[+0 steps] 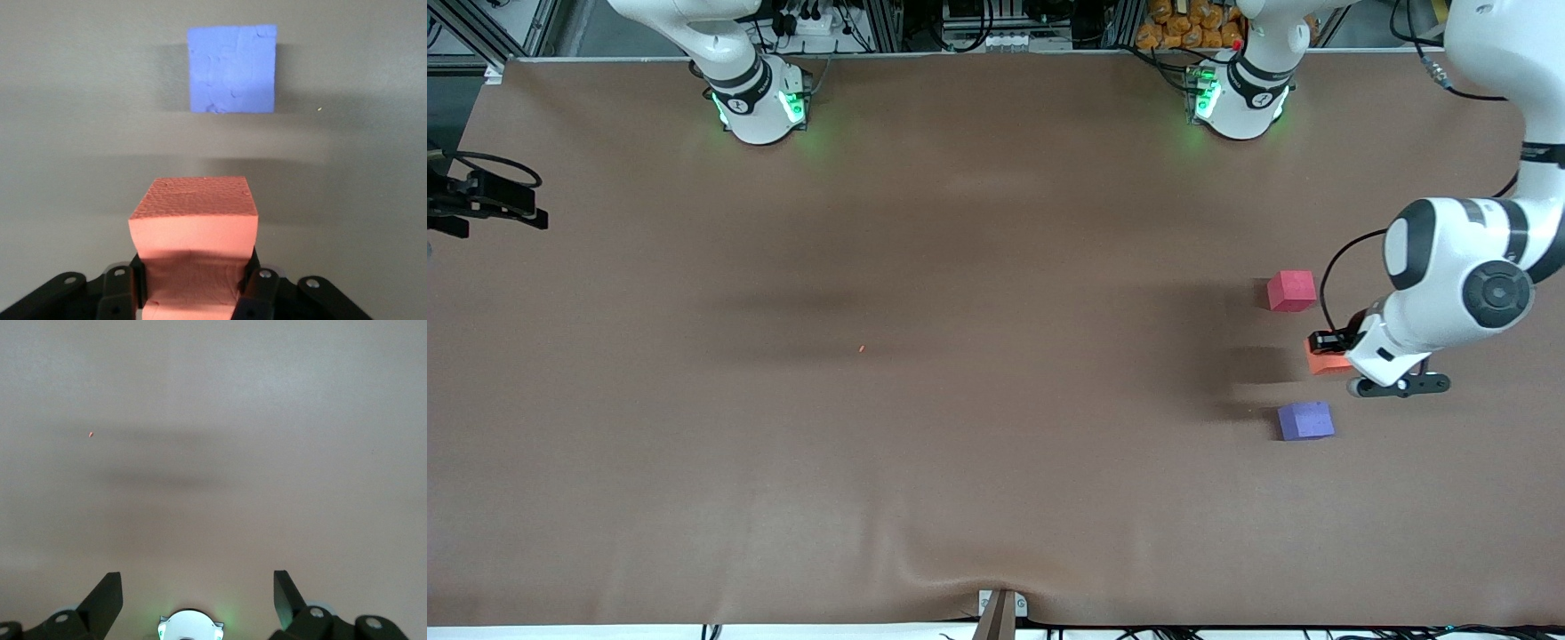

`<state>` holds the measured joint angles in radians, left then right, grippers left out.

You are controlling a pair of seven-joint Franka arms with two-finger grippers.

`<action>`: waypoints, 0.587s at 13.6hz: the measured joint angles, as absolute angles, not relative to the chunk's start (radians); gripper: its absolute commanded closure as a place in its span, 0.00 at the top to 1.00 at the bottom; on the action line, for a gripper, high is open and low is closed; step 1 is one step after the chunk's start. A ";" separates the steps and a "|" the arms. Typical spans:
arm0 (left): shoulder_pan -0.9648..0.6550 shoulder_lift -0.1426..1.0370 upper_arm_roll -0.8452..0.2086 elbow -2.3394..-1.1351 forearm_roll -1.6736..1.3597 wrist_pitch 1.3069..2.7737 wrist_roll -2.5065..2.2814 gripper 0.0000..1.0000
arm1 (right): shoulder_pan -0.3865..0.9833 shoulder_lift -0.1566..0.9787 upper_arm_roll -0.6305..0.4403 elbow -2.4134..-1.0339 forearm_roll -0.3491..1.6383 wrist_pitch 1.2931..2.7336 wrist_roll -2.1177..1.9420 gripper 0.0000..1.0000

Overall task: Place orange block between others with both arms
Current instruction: 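Carry the orange cube with the left gripper toward the pink cube, then lower the orange cube between the pink and blue cubes, open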

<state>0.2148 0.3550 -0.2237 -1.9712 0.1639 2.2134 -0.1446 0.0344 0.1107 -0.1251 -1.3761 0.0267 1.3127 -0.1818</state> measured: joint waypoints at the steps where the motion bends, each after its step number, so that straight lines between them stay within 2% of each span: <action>1: 0.215 0.359 -0.224 -1.996 0.164 2.254 -0.133 0.00 | 0.034 0.111 -0.125 -1.376 0.027 1.312 -0.182 1.00; 5: 0.224 0.387 -0.223 -2.069 0.164 2.378 -0.069 0.00 | 0.034 0.111 -0.125 -1.376 0.027 1.312 -0.182 1.00; 8: 0.232 0.409 -0.223 -2.083 0.164 2.412 -0.044 0.00 | 0.034 0.111 -0.125 -1.376 0.027 1.312 -0.182 1.00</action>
<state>0.2323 0.4093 -0.2230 -2.0825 0.1640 2.4123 -0.0435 0.0344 0.1108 -0.1245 -1.3761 0.0267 1.3121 -0.1820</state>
